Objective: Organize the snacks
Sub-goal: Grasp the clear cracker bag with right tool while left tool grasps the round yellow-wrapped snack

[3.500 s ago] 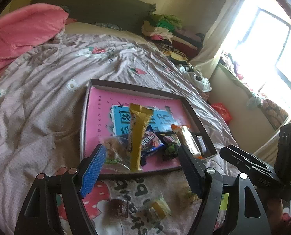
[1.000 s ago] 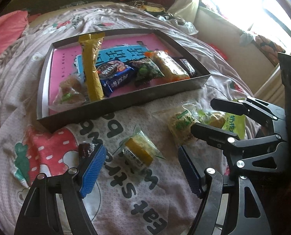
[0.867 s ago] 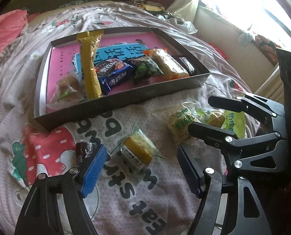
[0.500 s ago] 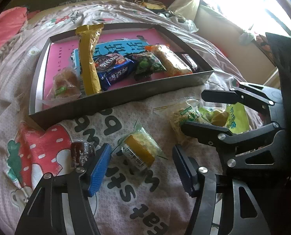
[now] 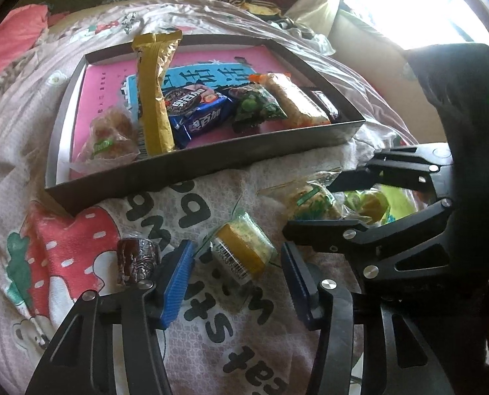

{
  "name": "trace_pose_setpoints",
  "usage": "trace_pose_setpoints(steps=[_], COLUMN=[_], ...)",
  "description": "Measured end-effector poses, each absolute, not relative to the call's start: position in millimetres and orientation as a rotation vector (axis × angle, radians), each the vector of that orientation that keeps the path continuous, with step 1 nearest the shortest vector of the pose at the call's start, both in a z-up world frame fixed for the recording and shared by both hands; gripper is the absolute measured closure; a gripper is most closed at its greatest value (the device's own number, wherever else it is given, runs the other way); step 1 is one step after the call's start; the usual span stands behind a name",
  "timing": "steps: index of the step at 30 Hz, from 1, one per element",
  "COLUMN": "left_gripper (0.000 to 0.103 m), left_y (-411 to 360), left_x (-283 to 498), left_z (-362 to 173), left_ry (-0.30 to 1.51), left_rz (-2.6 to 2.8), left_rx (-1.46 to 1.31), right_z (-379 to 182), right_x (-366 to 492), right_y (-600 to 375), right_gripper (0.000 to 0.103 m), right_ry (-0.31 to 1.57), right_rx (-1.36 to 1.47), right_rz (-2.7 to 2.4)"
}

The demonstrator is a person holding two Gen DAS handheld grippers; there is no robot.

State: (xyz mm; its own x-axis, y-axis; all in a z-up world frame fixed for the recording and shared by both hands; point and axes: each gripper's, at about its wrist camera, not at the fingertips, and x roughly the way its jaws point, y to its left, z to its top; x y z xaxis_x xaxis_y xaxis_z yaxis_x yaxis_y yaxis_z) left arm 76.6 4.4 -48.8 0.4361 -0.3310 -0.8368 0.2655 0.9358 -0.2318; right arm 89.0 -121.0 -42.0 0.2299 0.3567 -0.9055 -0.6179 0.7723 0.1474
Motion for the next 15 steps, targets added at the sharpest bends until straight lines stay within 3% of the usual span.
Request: trace_pose_setpoints(steps=[15], left_gripper=[0.064], left_y=[6.4], left_x=[78.2], left_z=[-51.9], left_ry=[1.042], left_rz=[-0.399], left_rx=[-0.151], right_z=[-8.0], right_x=[83.0], right_y=[-147.4], right_gripper=[0.064], right_ry=[1.002], right_rx=[-0.116], right_rz=[0.595])
